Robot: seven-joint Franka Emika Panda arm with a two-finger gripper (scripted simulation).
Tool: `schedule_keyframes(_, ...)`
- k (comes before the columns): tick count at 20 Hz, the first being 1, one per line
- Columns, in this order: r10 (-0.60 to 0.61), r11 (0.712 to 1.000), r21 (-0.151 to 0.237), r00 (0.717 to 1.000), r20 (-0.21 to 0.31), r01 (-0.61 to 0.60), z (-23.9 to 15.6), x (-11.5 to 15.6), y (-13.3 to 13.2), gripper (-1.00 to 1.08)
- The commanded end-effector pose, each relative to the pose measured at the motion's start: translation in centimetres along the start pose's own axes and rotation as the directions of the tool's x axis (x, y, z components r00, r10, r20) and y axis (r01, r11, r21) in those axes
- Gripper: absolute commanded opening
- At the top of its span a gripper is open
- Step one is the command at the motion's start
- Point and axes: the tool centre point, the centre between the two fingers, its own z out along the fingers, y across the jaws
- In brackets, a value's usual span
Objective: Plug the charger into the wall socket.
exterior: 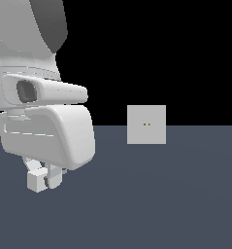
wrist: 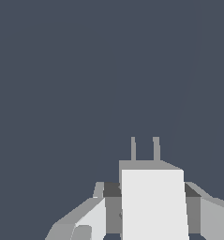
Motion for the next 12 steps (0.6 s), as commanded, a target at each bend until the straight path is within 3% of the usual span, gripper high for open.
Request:
schedule_keyframes(1, -0.01, 1.0, 0.002, 1.0, -0.001, 0.01, -0.2, 0.3, 0.4, -1.0)
schedule_keyframes(12, -0.12, 0.993, 0.018, 0.993, -0.004, 0.12, -1.7, 2.8, 4.1, -1.0)
